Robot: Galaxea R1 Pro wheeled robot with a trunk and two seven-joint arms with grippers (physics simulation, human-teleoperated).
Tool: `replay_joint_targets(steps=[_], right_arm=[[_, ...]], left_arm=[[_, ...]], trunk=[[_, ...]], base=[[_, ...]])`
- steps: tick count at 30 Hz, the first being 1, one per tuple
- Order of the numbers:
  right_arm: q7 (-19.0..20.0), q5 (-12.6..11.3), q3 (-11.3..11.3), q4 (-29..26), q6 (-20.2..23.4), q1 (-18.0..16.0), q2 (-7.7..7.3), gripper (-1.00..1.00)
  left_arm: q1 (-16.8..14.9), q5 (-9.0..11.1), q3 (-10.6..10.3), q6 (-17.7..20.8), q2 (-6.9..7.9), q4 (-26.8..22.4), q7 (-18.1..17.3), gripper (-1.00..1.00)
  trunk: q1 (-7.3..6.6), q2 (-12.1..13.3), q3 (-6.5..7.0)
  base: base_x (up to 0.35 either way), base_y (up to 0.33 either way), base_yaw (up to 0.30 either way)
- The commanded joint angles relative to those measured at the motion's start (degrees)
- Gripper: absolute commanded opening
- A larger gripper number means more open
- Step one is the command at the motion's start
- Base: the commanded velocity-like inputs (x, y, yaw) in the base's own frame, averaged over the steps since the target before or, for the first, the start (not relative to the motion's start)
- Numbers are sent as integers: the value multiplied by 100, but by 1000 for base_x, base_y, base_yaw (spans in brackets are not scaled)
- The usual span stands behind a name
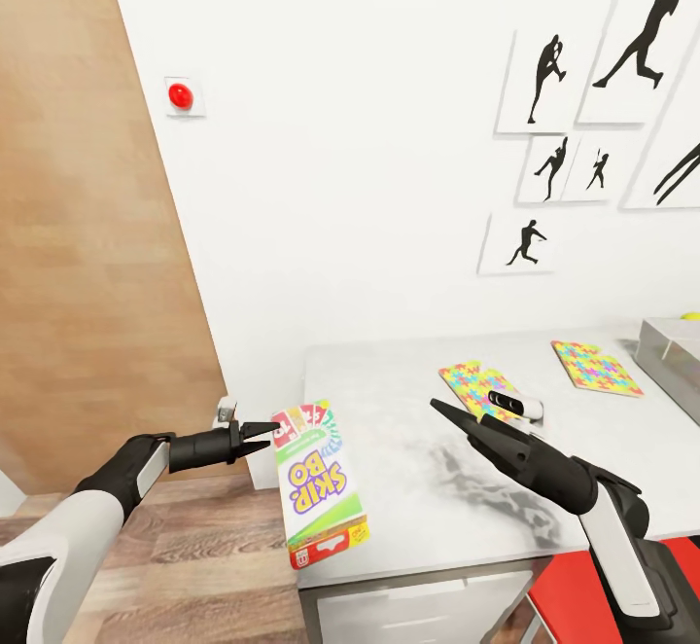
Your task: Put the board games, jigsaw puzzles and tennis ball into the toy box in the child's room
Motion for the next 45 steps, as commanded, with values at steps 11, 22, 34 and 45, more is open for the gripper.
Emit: replay_joint_targets(steps=[11, 22, 34, 45], right_arm=[[3, -16, 0, 0, 41, -3, 6, 100], [-4, -14, 8, 0, 41, -3, 12, 100], [-5, -14, 9, 0, 34, -3, 18, 100], [-5, -14, 9, 0, 32, -3, 31, 100]], left_arm=[[-1, 6, 11, 50, -1, 1, -12, 100], [-3, 6, 11, 43, -1, -1, -12, 100], [-4, 7, 15, 41, -1, 1, -16, 100], [-3, 7, 13, 37, -1, 1, -20, 100]], trunk=[[0, -3, -5], [0, -3, -5], [0, -3, -5], [0, -3, -5]], base=[[0, 0, 0], [0, 0, 0], [0, -94, 0], [0, -8, 0]])
